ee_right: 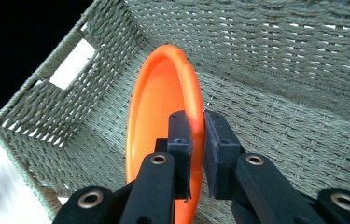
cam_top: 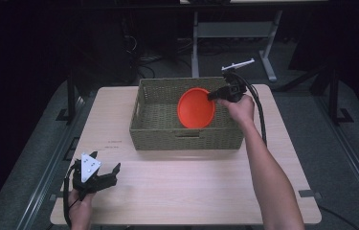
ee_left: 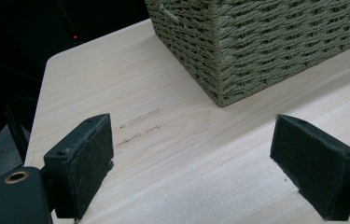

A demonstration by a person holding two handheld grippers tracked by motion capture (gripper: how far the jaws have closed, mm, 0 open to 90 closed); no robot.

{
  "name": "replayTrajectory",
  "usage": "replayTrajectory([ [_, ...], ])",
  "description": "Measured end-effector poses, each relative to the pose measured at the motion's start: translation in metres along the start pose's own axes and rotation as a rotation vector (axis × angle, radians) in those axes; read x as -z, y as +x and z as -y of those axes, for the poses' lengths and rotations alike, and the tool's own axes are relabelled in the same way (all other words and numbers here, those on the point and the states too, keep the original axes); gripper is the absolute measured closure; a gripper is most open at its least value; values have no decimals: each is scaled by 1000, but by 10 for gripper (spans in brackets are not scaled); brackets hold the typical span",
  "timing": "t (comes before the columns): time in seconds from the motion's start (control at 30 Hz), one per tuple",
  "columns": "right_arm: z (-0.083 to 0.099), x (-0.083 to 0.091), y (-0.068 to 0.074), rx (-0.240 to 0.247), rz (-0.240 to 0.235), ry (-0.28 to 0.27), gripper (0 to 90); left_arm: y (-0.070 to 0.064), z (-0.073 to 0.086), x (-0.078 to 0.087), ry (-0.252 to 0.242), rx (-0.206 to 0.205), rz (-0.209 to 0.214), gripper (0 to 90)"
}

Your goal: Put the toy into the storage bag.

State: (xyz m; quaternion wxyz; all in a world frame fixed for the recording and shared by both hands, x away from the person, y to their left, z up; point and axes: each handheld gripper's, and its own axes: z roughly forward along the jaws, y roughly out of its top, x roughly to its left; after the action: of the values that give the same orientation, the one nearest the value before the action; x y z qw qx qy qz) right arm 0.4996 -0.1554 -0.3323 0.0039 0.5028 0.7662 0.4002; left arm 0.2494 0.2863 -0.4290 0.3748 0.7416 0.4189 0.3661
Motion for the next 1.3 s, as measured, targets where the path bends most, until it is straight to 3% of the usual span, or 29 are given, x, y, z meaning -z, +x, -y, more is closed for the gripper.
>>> replayTrajectory([
  [0.47,7,-21,-5,-2,20,70,817,-1,0,0,-3,-1,2,127],
  [0.67,11,-28,-7,5,61,108,814,0,0,0,0,1,1,127],
  [0.93,12,-31,-10,-6,48,137,803,-1,0,0,0,-2,-2,127],
  [1.2,12,-28,-14,-30,32,146,702,-1,-1,-1,-2,2,-2,127],
  [1.3,13,-29,-15,-31,62,183,673,-1,-1,-1,-2,2,-1,127],
])
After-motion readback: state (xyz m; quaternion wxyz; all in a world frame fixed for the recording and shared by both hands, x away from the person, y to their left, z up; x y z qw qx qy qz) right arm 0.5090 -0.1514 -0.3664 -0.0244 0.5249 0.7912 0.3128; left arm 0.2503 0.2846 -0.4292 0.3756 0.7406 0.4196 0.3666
